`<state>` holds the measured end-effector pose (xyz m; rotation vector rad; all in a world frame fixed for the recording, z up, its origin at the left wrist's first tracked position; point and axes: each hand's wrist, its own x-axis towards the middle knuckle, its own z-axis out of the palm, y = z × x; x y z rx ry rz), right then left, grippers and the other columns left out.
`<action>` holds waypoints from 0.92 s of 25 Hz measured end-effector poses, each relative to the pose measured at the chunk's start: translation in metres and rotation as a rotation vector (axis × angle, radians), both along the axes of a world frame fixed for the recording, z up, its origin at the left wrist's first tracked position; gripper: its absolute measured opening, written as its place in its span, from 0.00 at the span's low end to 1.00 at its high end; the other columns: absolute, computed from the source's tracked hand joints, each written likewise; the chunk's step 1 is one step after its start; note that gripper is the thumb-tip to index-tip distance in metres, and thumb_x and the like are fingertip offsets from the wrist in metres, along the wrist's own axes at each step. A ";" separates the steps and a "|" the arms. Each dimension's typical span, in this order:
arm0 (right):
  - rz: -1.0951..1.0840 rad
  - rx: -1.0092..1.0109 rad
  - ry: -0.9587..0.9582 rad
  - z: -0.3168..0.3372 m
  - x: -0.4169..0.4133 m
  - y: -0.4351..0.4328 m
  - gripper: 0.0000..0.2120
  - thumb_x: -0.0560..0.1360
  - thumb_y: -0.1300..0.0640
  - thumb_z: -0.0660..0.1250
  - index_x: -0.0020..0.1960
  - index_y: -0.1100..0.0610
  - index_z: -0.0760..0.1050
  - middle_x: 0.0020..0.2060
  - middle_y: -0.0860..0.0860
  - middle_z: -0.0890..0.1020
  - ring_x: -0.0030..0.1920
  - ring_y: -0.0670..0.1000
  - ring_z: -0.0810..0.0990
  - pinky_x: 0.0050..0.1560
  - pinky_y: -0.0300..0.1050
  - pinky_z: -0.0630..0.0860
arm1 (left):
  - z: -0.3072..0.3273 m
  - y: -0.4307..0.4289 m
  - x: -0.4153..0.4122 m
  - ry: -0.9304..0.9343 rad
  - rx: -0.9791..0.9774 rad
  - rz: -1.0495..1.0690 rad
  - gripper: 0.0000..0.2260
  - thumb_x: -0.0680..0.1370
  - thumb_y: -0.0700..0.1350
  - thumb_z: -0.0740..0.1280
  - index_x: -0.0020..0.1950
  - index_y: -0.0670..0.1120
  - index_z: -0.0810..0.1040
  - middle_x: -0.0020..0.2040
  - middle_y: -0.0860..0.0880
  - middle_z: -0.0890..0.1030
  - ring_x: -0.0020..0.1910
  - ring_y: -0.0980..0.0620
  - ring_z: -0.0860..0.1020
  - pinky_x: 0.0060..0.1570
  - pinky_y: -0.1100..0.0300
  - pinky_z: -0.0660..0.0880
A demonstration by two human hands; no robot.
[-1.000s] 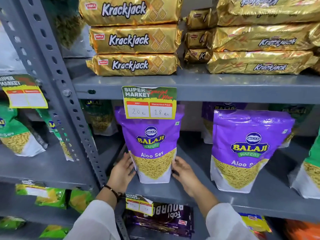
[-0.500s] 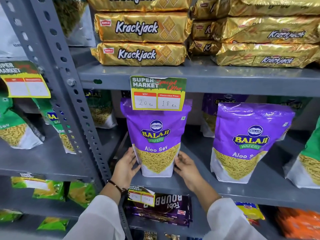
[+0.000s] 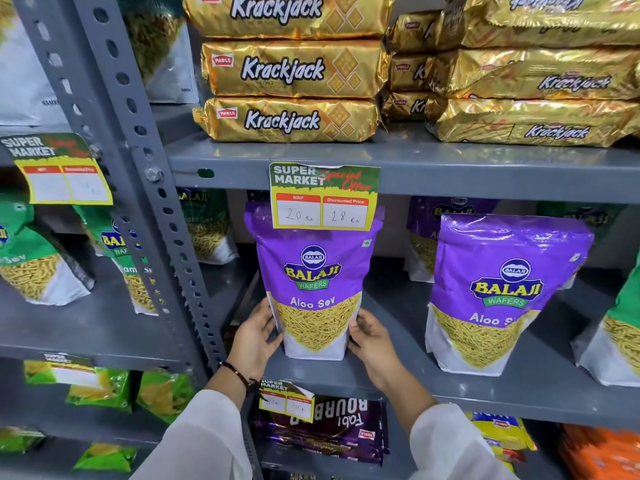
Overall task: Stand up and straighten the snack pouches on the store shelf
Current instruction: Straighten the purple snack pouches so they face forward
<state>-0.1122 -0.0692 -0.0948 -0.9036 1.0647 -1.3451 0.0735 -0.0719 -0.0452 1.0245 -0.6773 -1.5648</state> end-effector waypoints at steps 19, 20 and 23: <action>-0.015 0.005 0.029 -0.005 0.001 0.002 0.11 0.78 0.61 0.58 0.50 0.48 0.76 0.49 0.48 0.82 0.51 0.47 0.79 0.56 0.46 0.75 | -0.013 -0.006 0.003 0.009 -0.002 0.040 0.14 0.79 0.46 0.55 0.65 0.50 0.69 0.50 0.54 0.78 0.55 0.51 0.73 0.48 0.59 0.72; -0.015 0.007 0.031 -0.005 0.001 0.003 0.11 0.78 0.61 0.58 0.50 0.48 0.76 0.49 0.48 0.82 0.51 0.47 0.79 0.56 0.46 0.75 | -0.013 -0.007 0.003 0.015 -0.001 0.036 0.14 0.79 0.46 0.55 0.64 0.51 0.69 0.50 0.54 0.78 0.54 0.51 0.74 0.48 0.59 0.72; -0.047 -0.004 0.095 -0.006 0.001 0.004 0.11 0.77 0.61 0.60 0.52 0.47 0.75 0.51 0.48 0.82 0.53 0.49 0.79 0.58 0.48 0.74 | -0.018 -0.006 0.002 -0.042 -0.028 0.108 0.13 0.78 0.44 0.56 0.63 0.50 0.70 0.53 0.52 0.78 0.56 0.52 0.73 0.54 0.56 0.69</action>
